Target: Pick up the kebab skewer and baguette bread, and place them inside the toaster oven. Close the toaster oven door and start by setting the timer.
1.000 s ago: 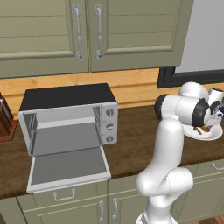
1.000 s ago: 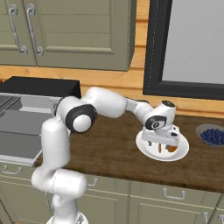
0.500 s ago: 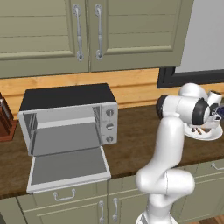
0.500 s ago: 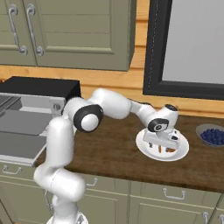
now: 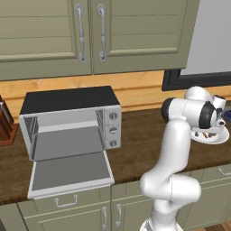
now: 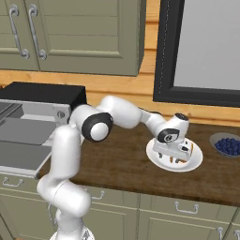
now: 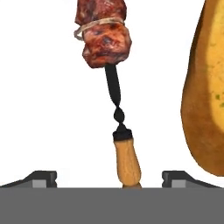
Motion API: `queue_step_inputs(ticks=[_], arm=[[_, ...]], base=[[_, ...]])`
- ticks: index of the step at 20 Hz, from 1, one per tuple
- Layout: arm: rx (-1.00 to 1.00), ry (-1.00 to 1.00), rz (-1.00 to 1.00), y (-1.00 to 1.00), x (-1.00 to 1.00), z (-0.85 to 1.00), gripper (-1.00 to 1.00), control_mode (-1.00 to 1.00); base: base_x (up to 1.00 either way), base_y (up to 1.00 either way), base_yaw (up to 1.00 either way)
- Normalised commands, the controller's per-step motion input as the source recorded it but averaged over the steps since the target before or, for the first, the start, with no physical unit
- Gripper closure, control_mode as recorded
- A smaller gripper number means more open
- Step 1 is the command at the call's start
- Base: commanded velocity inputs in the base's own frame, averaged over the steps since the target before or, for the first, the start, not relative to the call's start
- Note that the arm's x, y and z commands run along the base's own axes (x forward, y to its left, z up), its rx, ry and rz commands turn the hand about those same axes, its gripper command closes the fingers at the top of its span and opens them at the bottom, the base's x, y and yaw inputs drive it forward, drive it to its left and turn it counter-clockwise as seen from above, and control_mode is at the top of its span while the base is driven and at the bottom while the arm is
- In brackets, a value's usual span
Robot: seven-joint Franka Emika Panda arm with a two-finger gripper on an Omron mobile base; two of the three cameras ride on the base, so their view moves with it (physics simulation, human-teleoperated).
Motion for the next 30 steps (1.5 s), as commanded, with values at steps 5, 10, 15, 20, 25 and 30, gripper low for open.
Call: queue_step_inputs(ticks=[5,10,15,20,25,30], arm=[[0.0,0.0,0.0,0.0,0.14,-0.05,-1.0,-1.0],[0.0,-0.03,0.0,0.0,0.04,-0.16,1.0,-1.0],[0.0,-0.04,0.0,0.0,0.0,-0.35,1.0,-1.0],[0.0,-0.08,0.0,0.0,0.0,-0.38,1.0,-1.0],[0.0,-0.02,0.0,0.0,-0.07,-0.17,1.0,-1.0],[0.0,-0.08,0.02,0.29,-0.28,0.75,1.0,-1.0]], base=[[0.0,0.0,0.0],[0.0,0.0,0.0],[0.0,0.0,0.0],[0.0,0.0,0.0],[0.0,0.0,0.0],[0.0,0.0,0.0]])
